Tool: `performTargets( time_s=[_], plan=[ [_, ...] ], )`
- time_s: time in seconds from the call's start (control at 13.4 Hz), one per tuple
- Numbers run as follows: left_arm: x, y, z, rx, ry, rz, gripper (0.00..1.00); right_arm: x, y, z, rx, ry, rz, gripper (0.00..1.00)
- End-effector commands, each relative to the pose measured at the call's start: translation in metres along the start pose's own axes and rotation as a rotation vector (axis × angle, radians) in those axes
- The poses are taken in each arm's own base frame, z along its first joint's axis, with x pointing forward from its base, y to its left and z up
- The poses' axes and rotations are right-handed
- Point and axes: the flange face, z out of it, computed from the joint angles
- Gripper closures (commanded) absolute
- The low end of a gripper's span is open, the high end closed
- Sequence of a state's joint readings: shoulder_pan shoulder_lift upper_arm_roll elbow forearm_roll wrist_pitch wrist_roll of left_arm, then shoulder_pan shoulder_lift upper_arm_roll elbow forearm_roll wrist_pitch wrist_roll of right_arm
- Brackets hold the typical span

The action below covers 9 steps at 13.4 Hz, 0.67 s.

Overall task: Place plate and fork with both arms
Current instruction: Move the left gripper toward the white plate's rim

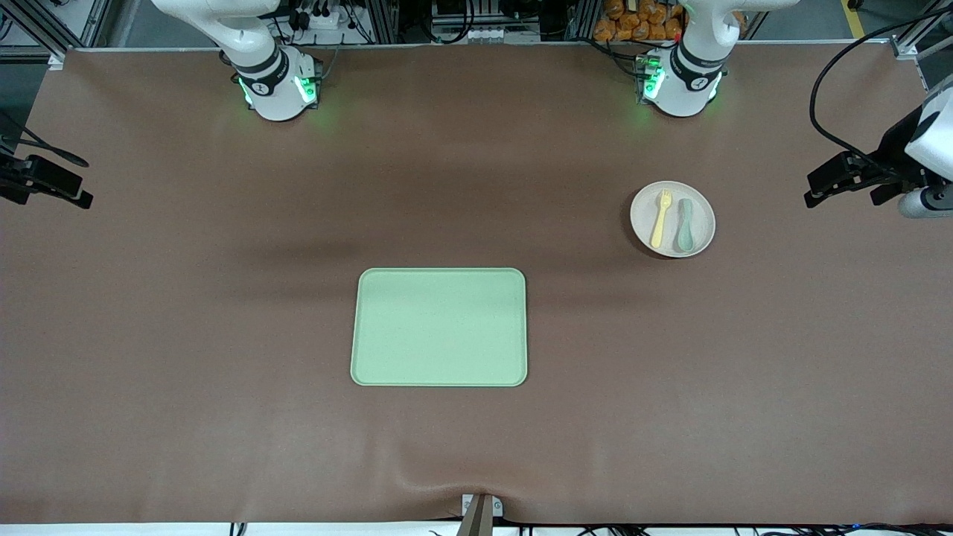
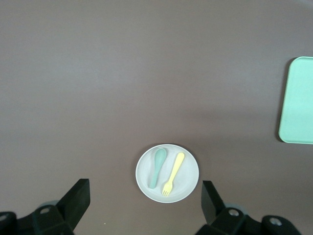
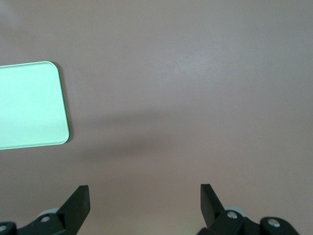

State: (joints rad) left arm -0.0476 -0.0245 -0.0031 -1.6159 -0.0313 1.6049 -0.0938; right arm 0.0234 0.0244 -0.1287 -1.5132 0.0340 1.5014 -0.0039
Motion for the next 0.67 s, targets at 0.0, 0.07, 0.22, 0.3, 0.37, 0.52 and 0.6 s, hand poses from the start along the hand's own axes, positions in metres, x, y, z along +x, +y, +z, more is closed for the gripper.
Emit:
performTargets(
  time_s=[0.0, 0.07, 0.22, 0.3, 0.37, 0.52, 0.6],
  plan=[
    [-0.001, -0.003, -0.002, -0.021, 0.004, 0.021, 0.00, -0.003, -0.001, -0.005, 0.011, 0.004, 0.014, 0.00],
    [-0.001, -0.003, -0.001, -0.021, 0.002, 0.021, 0.00, -0.003, -0.001, -0.005, 0.011, 0.004, 0.014, 0.00],
    [0.000, -0.004, 0.001, -0.022, -0.003, 0.019, 0.00, -0.002, -0.001, -0.004, 0.011, 0.002, 0.014, 0.00],
    [0.002, -0.005, 0.006, -0.021, -0.012, 0.017, 0.00, -0.002, -0.001, -0.004, 0.011, 0.002, 0.014, 0.00],
    [0.003, -0.007, 0.009, -0.021, -0.021, 0.014, 0.00, -0.002, 0.000, -0.004, 0.011, 0.002, 0.016, 0.00],
    [0.004, -0.012, 0.016, -0.018, -0.043, 0.005, 0.00, -0.002, -0.001, -0.003, 0.011, 0.001, 0.014, 0.00],
    [0.006, -0.016, 0.021, -0.019, -0.058, 0.000, 0.00, -0.002, -0.001, -0.004, 0.011, 0.002, 0.014, 0.00]
  ],
)
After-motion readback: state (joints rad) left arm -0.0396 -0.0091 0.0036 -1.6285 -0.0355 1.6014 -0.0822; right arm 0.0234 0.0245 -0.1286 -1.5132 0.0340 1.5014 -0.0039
